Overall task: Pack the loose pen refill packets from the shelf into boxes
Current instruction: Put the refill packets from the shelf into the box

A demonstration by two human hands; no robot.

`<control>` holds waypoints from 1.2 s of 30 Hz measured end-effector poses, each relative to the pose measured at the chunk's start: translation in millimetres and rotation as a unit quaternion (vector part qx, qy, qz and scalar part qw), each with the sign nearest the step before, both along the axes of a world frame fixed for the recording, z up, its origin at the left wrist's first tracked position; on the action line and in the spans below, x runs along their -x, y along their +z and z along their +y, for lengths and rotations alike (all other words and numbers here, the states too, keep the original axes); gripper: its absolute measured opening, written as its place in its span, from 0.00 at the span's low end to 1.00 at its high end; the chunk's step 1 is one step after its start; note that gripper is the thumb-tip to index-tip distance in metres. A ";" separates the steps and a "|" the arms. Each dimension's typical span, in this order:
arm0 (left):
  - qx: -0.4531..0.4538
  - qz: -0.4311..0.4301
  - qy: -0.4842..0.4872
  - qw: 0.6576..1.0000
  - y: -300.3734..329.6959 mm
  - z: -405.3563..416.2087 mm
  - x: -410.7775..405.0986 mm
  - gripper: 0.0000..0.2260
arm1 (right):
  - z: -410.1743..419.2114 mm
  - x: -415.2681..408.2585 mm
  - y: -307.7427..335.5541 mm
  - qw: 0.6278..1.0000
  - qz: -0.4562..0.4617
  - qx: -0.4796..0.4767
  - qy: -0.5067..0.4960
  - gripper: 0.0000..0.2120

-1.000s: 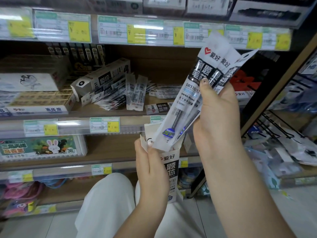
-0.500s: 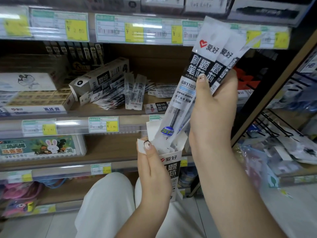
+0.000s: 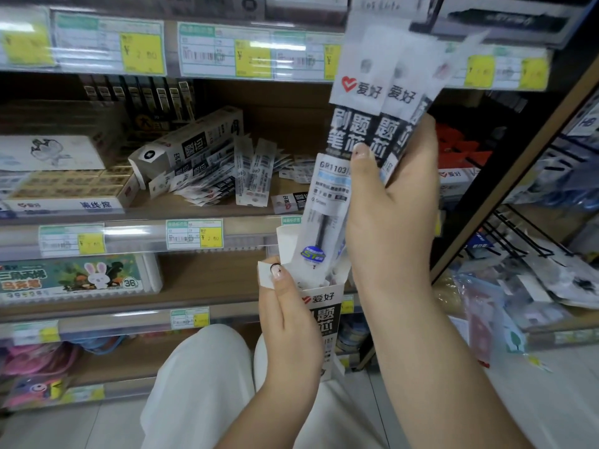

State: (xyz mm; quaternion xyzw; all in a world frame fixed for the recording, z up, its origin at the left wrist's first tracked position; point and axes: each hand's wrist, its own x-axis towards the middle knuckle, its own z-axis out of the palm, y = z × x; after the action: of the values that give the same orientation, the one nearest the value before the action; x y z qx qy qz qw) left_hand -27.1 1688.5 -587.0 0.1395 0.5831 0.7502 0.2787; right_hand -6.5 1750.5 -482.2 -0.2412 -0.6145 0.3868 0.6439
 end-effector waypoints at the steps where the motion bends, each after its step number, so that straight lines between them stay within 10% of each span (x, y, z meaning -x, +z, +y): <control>1: 0.000 0.009 0.000 1.000 -1.3 1.2 0.9 0.21 | -3.5 -1.8 1.3 1.000 -0.018 0.006 0.014 0.15; 36: -0.010 0.048 -0.029 0.998 -1.4 2.5 5.2 0.18 | 13.9 -16.8 -9.3 0.964 -0.103 0.074 0.232 0.14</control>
State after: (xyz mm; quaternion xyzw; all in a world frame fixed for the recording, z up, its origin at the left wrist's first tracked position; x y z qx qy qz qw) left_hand -32.2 1690.9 -588.4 0.1948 0.5844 0.7398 0.2705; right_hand 10.3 1764.4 -491.5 -0.1780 -0.6861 0.5430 0.4502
